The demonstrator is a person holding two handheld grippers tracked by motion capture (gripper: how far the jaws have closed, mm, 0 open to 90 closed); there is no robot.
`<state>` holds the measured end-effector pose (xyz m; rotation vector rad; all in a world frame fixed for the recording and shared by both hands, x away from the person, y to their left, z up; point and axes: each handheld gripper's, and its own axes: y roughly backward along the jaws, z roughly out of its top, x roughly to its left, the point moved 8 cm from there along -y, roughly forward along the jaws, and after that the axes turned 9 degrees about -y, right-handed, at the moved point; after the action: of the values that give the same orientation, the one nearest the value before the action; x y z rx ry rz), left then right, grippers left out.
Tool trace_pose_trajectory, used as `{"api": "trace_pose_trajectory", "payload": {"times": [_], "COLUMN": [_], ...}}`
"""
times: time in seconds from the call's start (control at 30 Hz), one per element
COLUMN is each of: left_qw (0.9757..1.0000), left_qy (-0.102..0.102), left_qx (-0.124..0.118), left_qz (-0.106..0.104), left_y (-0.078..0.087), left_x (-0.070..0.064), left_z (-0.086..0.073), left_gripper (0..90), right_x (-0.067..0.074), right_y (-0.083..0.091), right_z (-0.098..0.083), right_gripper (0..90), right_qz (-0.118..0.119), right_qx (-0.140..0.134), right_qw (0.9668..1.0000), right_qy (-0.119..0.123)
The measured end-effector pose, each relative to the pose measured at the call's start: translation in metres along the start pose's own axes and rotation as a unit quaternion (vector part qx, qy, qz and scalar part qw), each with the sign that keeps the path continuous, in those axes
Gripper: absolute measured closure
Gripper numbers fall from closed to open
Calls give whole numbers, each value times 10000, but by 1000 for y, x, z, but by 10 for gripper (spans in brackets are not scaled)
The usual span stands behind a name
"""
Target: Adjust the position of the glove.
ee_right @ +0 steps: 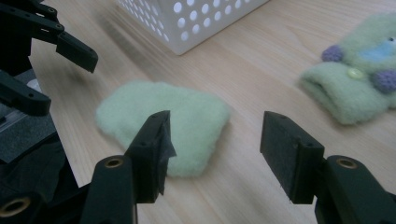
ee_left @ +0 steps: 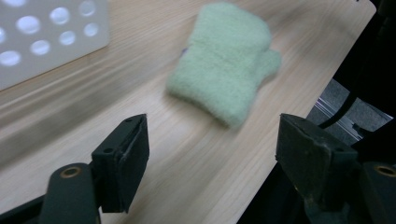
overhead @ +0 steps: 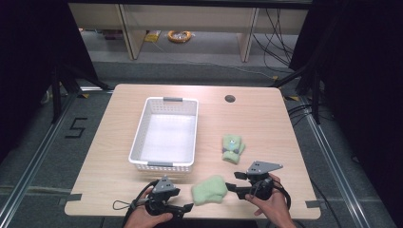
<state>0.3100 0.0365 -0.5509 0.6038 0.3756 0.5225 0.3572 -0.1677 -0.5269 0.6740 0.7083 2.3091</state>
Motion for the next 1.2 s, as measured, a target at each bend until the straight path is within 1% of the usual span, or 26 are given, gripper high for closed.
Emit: {"api": "trace_pose_trajectory", "payload": {"times": [0.03,0.07,0.1,0.13,0.23,0.27,0.3,0.33,0.37,0.43,0.47,0.5,0.6,0.63,0.67,0.7,0.73,0.77,0.8,0.9,0.93,1.07,1.1,1.13,1.17,1.2], "left_qw": [10000,9999,9999,9998,9995,9992,9991,9991,9985,9983,9976,9970,9971,9954,9954,9938,9938,9943,9928,9925,9936,9920,9919,9917,9908,9908], "left_qy": [0,-122,-122,-175,-267,-335,-343,-343,-469,-450,-551,-584,-574,-713,-713,-856,-856,-812,-911,-940,-856,-1003,-1046,-1075,-1169,-1169], "left_qx": [0,33,33,61,125,192,260,260,286,360,418,499,474,552,552,637,637,599,688,656,623,621,595,608,586,586], "left_qz": [0,-93,-93,-73,-128,-110,-30,-30,-55,-29,12,94,177,309,309,301,301,338,374,436,399,454,414,359,352,352], "left_y": [0,-4,-4,-6,-13,-14,-19,-19,-24,-26,-28,-32,-35,-36,-36,-37,-37,-38,-37,-37,-37,-38,-37,-37,-38,-38], "left_x": [0,-5,-5,-6,-11,-11,-11,-11,-12,-12,-10,-9,-7,-4,-4,-3,-3,-3,-1,0,-2,-1,-3,-4,-5,-5], "left_z": [0,3,3,4,8,8,10,10,12,12,13,12,14,14,14,13,13,12,11,11,11,10,10,10,11,11], "left_gripper": [270,275,276,281,305,315,324,327,326,327,327,338,349,366,371,380,391,409,429,476,524,646,646,677,744,767], "right_x": [0,5,5,4,5,3,2,2,2,3,3,3,2,1,1,1,1,-1,0,0,-1,-1,0,0,2,2], "right_y": [0,-6,-6,-10,-14,-17,-19,-19,-23,-28,-28,-33,-37,-42,-42,-45,-46,-46,-48,-47,-48,-48,-48,-48,-48,-48], "right_z": [0,2,2,6,9,10,11,11,12,14,14,15,14,14,14,12,11,9,7,3,3,1,0,-1,-1,-1], "right_gripper": [446,449,449,448,456,466,470,470,486,490,490,507,519,526,526,545,551,563,574,595,612,632,653,678,748,748], "right_qz": [0,3,3,4,8,12,5,5,19,64,64,70,41,17,17,37,48,13,48,78,87,76,112,122,137,137], "right_qx": [0,71,71,68,111,133,217,217,276,295,295,381,508,551,551,607,612,730,709,848,828,855,866,856,821,821], "right_qw": [10000,9999,9999,10000,9999,9998,9997,9997,9995,9994,9994,9989,9983,9981,9981,9979,9980,9970,9974,9963,9965,9963,9962,9963,9965,9965], "right_qy": [0,-95,-95,69,94,146,148,148,146,161,161,270,274,279,279,229,168,240,130,101,99,12,-1,6,4,4]}}
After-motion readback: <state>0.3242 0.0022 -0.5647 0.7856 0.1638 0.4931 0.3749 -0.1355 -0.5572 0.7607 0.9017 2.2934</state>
